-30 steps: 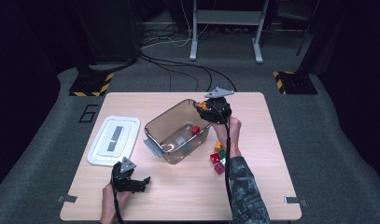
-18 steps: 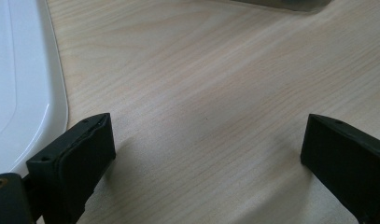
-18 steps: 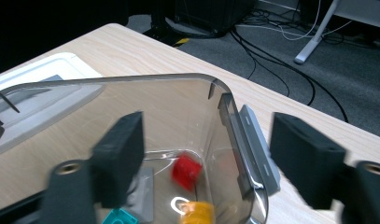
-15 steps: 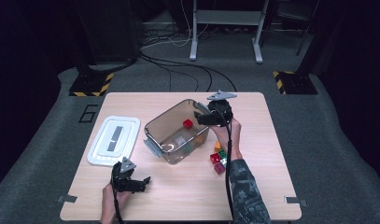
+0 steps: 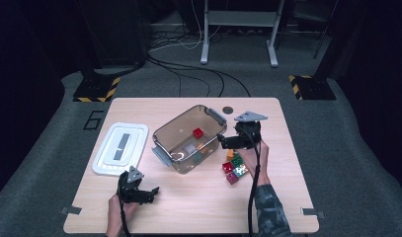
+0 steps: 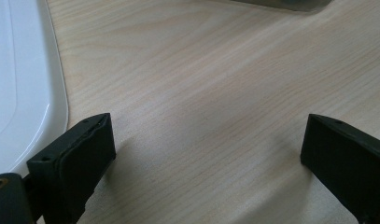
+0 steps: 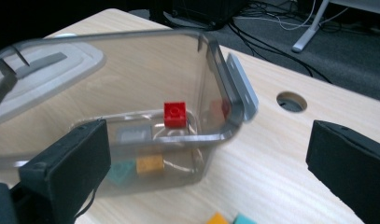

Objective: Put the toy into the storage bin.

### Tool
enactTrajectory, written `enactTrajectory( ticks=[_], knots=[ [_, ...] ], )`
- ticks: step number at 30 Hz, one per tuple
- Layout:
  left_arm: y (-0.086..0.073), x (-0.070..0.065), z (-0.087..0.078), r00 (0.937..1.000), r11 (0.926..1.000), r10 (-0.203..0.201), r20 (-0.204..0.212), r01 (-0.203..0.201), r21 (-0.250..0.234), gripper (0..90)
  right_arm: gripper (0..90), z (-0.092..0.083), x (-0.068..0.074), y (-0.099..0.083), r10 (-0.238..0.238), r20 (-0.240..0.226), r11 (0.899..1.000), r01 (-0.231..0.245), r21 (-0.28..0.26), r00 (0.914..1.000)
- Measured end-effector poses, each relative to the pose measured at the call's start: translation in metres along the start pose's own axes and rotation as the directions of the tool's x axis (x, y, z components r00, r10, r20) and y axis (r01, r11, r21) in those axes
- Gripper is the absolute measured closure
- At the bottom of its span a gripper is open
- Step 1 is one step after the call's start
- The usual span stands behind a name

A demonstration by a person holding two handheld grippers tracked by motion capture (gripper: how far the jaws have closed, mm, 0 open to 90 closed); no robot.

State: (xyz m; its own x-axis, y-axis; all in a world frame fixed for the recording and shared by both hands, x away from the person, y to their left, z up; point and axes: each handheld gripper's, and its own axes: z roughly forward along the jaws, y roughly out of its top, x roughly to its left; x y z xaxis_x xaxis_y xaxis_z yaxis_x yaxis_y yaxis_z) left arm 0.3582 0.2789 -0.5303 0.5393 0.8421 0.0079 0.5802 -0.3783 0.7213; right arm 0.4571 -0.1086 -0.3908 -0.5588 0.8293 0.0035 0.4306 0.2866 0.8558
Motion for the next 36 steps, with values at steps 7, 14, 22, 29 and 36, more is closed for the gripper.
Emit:
enactTrajectory(
  ticks=[7,14,22,29,36],
  knots=[
    [0.000,0.000,0.000,1.0000,1.0000,0.001,0.000,-0.001,-0.001,2.7,0.0,-0.009,-0.006,-0.026,0.030,0.030,1.000,-0.030,0.004,0.9991],
    [0.000,0.000,0.000,1.0000,1.0000,0.000,0.000,0.000,0.000,2.7,0.0,-0.013,-0.010,-0.048,0.045,0.046,0.998,-0.046,0.031,0.9979],
    [0.000,0.000,0.000,1.0000,1.0000,0.002,0.000,-0.002,-0.001,2.7,0.0,-0.016,-0.020,-0.082,0.070,0.087,0.992,-0.078,0.094,0.9938],
    [0.000,0.000,0.000,1.0000,1.0000,0.003,-0.001,-0.003,-0.003,2.7,0.0,-0.011,-0.027,-0.102,0.091,0.111,0.984,-0.106,0.144,0.9897],
    [0.000,0.000,0.000,1.0000,1.0000,0.002,0.000,-0.002,-0.003,2.7,2.4,-0.004,-0.034,-0.119,0.110,0.160,0.971,-0.141,0.194,0.9809]
  ],
)
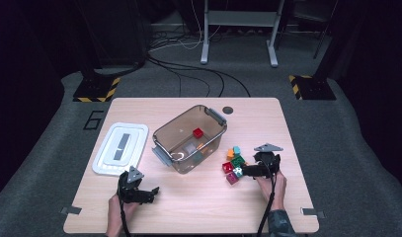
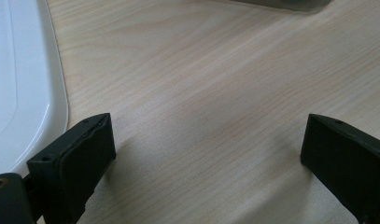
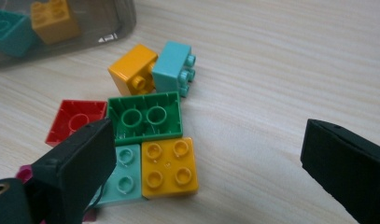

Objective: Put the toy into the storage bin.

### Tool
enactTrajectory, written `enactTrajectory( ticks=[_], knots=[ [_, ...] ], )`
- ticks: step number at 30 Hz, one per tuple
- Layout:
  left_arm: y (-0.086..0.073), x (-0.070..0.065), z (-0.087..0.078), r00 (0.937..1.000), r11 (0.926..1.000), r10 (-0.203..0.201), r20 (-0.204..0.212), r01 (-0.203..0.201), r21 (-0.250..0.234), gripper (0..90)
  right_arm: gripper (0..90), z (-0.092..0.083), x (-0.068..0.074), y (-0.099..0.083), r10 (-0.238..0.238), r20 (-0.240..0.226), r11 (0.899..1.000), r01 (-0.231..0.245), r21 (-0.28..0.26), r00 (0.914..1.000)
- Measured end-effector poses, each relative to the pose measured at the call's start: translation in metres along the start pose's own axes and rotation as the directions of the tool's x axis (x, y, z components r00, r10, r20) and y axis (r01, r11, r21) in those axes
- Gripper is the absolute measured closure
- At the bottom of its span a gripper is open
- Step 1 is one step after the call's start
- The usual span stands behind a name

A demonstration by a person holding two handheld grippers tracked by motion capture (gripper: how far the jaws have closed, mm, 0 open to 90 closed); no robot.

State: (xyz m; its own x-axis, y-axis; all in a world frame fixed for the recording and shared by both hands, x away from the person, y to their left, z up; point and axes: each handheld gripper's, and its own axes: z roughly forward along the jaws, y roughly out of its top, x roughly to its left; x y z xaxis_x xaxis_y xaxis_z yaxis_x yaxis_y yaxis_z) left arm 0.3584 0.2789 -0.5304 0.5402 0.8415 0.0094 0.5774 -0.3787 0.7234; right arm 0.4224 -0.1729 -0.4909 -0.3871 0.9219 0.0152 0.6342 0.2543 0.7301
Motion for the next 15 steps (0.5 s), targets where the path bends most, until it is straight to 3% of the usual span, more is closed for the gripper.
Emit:
enactTrajectory(
  ticks=[7,11,15],
  knots=[
    [0.0000,0.0000,0.0000,1.0000,1.0000,0.000,0.000,0.000,0.000,2.7,4.2,0.0077,-0.0041,-0.0055,0.028,0.030,0.999,-0.030,0.044,0.9991],
    [0.0001,0.0001,-0.0003,1.0000,1.0000,0.003,0.000,-0.003,0.004,2.7,4.4,0.0100,-0.0023,-0.0069,0.021,0.045,0.997,-0.024,0.069,0.9988],
    [0.0001,-0.0001,-0.0002,1.0000,1.0000,0.000,-0.001,0.000,0.002,2.7,4.5,0.0110,-0.0004,-0.0073,0.020,0.042,0.998,-0.023,0.061,0.9989]
  ],
)
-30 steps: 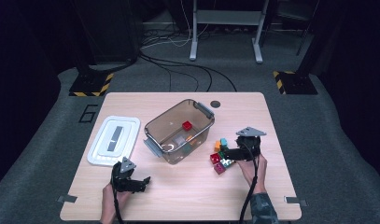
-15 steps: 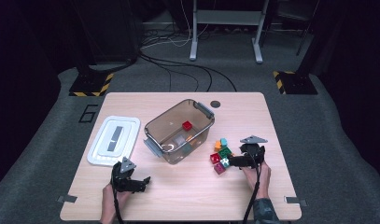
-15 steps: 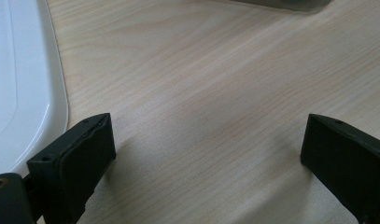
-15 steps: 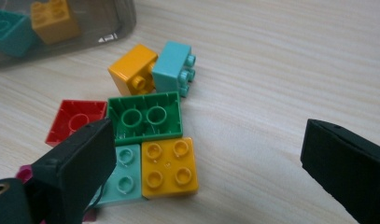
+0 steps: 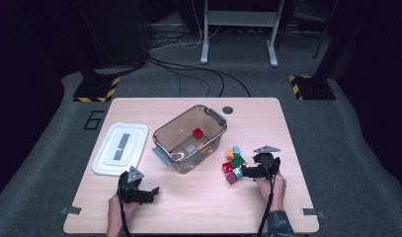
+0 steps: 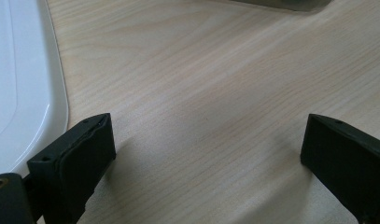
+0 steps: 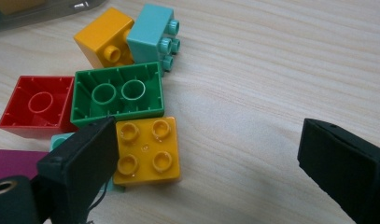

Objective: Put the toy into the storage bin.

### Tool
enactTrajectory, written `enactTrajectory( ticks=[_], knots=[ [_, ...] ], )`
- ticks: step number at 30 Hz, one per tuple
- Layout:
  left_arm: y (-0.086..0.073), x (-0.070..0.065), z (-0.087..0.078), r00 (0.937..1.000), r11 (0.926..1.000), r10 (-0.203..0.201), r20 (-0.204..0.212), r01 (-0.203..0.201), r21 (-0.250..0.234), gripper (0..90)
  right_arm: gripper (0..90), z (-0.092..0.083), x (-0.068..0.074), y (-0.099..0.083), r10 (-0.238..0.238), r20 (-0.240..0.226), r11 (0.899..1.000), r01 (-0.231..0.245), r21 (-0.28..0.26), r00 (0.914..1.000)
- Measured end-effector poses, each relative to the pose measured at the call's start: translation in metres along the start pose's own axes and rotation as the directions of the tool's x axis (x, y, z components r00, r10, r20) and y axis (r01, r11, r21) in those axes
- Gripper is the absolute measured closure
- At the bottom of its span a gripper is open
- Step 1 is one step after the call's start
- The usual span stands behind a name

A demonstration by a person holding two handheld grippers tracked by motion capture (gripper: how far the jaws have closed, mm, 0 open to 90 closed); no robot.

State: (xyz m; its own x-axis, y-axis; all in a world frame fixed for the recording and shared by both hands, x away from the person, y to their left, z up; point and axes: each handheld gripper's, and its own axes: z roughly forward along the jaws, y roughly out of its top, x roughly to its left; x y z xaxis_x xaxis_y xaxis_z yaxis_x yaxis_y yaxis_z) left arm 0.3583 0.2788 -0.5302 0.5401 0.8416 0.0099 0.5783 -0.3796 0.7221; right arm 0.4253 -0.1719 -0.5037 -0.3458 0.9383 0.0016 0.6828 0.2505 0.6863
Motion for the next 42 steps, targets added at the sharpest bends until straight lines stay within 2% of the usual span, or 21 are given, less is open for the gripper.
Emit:
enactTrajectory(
  ticks=[9,12,13,18,19,20,21,22,23,24,25,26,33,36,37,42],
  knots=[
    [0.000,0.000,0.000,1.0000,1.0000,0.003,0.000,-0.003,0.004,2.7,5.2,0.000,0.006,-0.001,-0.017,-0.023,1.000,0.017,-0.007,0.9996],
    [0.000,0.000,0.000,1.0000,1.0000,0.002,0.000,-0.002,0.004,2.7,8.6,0.000,0.007,-0.001,-0.024,-0.028,1.000,0.023,-0.011,0.9993],
    [0.000,0.000,0.000,1.0000,1.0000,0.002,0.000,-0.002,0.004,2.7,11.8,0.002,0.008,-0.002,-0.027,-0.021,1.000,0.027,0.005,0.9994],
    [0.000,0.000,0.000,1.0000,1.0000,0.004,0.000,-0.004,0.003,2.7,16.2,0.008,0.008,-0.006,-0.034,-0.020,0.999,0.035,0.038,0.9992],
    [0.000,0.000,0.000,1.0000,1.0000,0.000,0.000,0.000,0.000,2.7,24.0,0.009,0.007,-0.007,-0.030,-0.036,0.999,0.031,0.035,0.9989],
    [0.000,0.000,0.000,1.0000,1.0000,0.000,0.000,0.000,0.000,2.7,24.0,0.009,0.007,-0.007,-0.030,-0.036,0.999,0.031,0.035,0.9989],
    [0.000,0.000,0.000,1.0000,1.0000,0.000,0.000,0.000,0.000,2.7,30.0,0.008,0.007,-0.008,-0.024,-0.044,0.999,0.026,0.028,0.9988],
    [0.000,0.000,0.000,1.0000,1.0000,0.000,0.000,0.000,0.000,2.7,39.8,0.006,0.007,-0.007,-0.035,-0.048,0.999,0.036,0.021,0.9983],
    [0.000,0.000,0.000,1.0000,1.0000,0.000,0.000,0.000,0.000,2.7,44.7,0.005,0.007,-0.008,-0.037,-0.046,0.999,0.038,0.021,0.9983],
    [0.000,0.000,0.000,1.0000,1.0000,0.000,0.000,0.000,0.000,2.7,44.7,0.005,0.007,-0.008,-0.037,-0.046,0.999,0.038,0.021,0.9983],
    [0.000,0.000,0.000,1.0000,1.0000,0.000,0.000,0.000,0.000,2.7,49.0,0.004,0.007,-0.008,-0.032,-0.047,0.999,0.033,0.021,0.9984],
    [0.000,0.000,0.000,1.0000,1.0000,0.000,0.000,0.000,0.000,2.7,57.6,0.003,0.007,-0.008,-0.041,-0.048,0.999,0.042,0.015,0.9980],
    [0.000,0.000,0.000,1.0000,1.0000,-0.002,0.001,0.002,0.002,2.7,58.4,0.000,0.008,-0.009,-0.041,-0.060,0.999,0.041,-0.003,0.9973],
    [0.000,0.000,0.000,1.0000,1.0000,-0.001,0.001,0.001,0.001,2.8,58.4,-0.004,0.007,-0.008,-0.040,-0.063,0.999,0.038,-0.030,0.9972],
    [0.000,0.000,0.000,1.0000,1.0000,0.000,0.004,0.000,0.005,2.7,58.4,-0.007,0.007,-0.007,-0.037,-0.080,0.998,0.033,-0.048,0.9961],
    [0.000,0.000,0.000,1.0000,1.0000,0.000,0.001,0.000,0.003,2.7,58.4,-0.018,0.006,0.000,-0.042,-0.082,0.996,0.035,-0.081,0.9958]
  ],
)
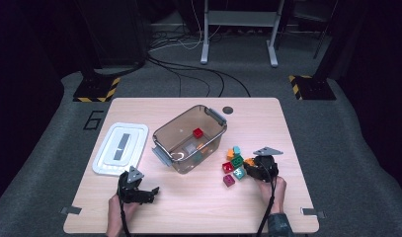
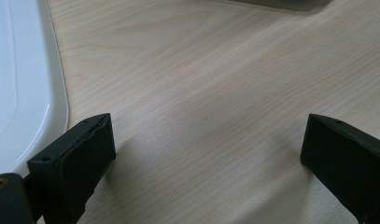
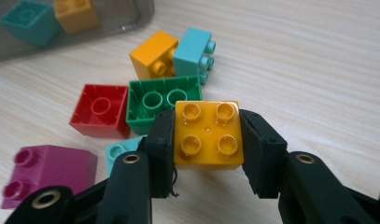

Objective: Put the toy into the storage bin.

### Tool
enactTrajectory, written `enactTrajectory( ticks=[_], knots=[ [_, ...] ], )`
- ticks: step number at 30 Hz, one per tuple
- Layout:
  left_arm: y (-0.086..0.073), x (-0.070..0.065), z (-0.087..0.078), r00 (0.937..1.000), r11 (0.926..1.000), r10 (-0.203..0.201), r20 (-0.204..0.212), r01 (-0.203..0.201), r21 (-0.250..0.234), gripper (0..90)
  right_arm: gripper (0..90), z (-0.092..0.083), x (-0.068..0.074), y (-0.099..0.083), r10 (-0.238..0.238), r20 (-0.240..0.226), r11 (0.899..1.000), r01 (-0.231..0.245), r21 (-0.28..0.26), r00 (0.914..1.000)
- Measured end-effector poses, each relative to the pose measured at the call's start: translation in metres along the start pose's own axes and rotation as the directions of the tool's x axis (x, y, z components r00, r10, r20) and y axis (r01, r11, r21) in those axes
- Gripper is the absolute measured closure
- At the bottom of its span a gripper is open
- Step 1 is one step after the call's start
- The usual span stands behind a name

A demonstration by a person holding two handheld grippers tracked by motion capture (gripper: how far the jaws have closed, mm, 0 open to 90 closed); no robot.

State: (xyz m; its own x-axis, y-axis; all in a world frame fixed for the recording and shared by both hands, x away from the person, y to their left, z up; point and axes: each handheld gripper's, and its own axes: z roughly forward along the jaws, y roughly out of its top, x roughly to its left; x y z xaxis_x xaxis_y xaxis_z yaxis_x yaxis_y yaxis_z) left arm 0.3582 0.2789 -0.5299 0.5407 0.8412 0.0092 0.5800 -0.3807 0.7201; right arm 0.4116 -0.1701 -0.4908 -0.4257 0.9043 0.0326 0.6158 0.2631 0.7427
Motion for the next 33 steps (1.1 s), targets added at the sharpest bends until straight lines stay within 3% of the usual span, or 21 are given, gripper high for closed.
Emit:
enactTrajectory(
  ticks=[12,22,33],
  knots=[
    [0.000,0.000,0.000,1.0000,1.0000,-0.002,-0.001,0.002,-0.001,2.7,58.4,-0.016,0.004,0.016,0.002,-0.020,0.998,-0.003,-0.063,0.9998],
    [0.000,0.000,0.000,1.0000,1.0000,-0.002,-0.001,0.002,0.000,2.7,58.5,-0.026,0.010,0.029,-0.026,-0.014,0.993,0.024,-0.112,0.9996],
    [0.000,0.000,0.000,1.0000,1.0000,-0.002,-0.004,0.002,0.002,2.8,58.5,-0.038,0.017,0.049,-0.048,-0.011,0.983,0.045,-0.180,0.9988]
  ],
)
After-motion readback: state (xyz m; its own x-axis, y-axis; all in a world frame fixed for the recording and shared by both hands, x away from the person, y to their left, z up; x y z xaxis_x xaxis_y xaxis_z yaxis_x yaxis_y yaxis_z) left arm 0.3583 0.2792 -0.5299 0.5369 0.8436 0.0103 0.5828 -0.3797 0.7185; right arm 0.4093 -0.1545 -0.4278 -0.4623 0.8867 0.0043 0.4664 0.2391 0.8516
